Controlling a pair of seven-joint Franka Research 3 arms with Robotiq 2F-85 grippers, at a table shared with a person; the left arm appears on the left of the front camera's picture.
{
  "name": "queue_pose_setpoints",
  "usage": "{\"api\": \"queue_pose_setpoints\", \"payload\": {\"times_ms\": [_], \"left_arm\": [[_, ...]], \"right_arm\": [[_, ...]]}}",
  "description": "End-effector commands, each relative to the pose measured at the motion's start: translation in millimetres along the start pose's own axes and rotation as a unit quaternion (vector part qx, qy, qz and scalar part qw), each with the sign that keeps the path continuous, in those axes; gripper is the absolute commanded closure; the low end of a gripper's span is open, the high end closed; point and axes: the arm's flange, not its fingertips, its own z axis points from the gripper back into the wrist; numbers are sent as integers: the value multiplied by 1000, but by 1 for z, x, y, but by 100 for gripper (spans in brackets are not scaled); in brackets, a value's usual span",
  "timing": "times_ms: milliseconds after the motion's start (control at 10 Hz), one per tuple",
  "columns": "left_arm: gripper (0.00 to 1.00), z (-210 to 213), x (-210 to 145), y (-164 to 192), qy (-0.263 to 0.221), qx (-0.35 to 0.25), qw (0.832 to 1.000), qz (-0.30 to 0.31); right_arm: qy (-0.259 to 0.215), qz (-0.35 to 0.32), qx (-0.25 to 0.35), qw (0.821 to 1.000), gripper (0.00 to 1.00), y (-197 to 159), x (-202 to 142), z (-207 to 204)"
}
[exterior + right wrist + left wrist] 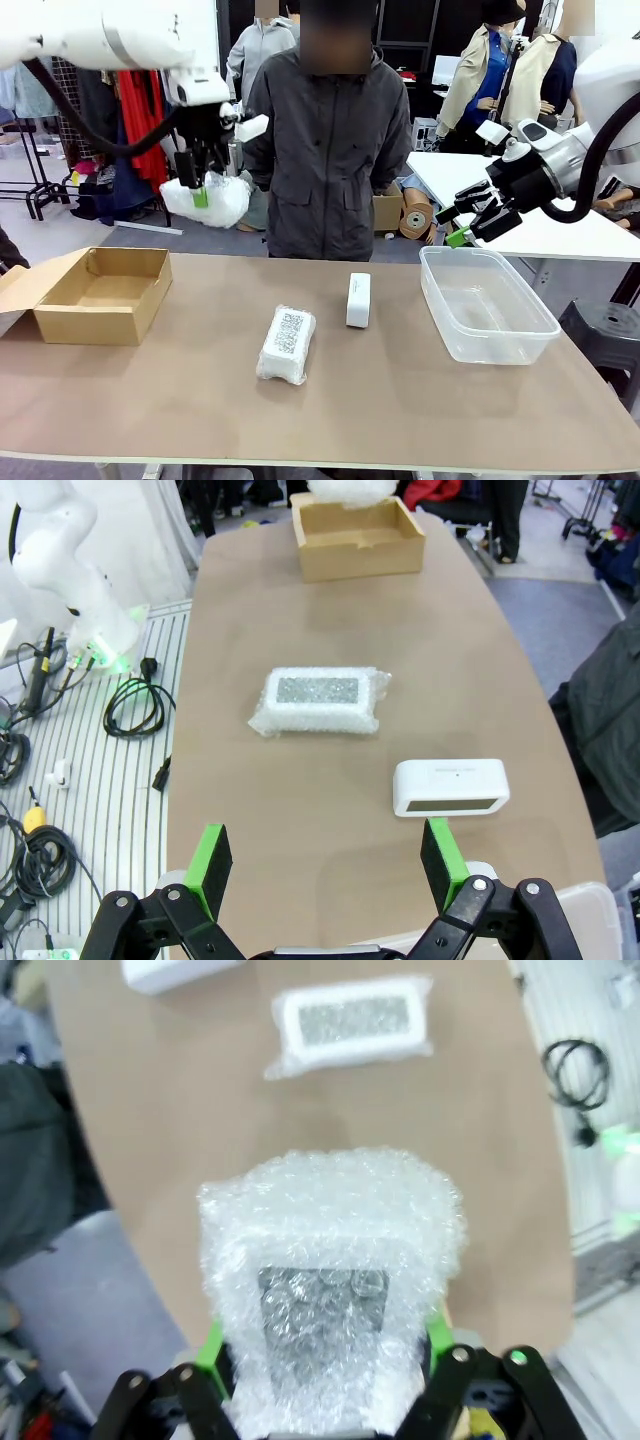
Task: Separate and place wrapped and unwrapped clocks.
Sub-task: Pick up the Digital clock indicated by the person, then if the picked Digital clock is wrapped, place it in the Package Box ; if not, place it in the Organizing box.
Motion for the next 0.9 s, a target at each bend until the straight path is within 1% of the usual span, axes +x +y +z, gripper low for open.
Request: {"api": "queue_pose_setpoints", "payload": {"times_ms": [0, 100, 200, 400, 500, 800], "left_arm": [[100, 34, 4, 0, 0, 9, 1000, 0], [100, 50, 10, -4, -10, 8, 1000, -18], [100, 60, 13, -8, -11, 22, 999, -22], [100, 64, 16, -16, -21, 37, 998, -40], [100, 60, 16, -12, -4, 25, 1000, -16], [100, 60, 16, -12, -4, 25, 1000, -16]], "right_arm": [[0, 2, 0, 1000, 0, 1, 0, 0], [0, 2, 0, 1000, 0, 1, 0, 0], [0, 2, 0, 1000, 0, 1, 0, 0], [0, 2, 0, 1000, 0, 1, 0, 0], [0, 2, 0, 1000, 0, 1, 0, 0], [0, 2, 0, 1000, 0, 1, 0, 0]]}}
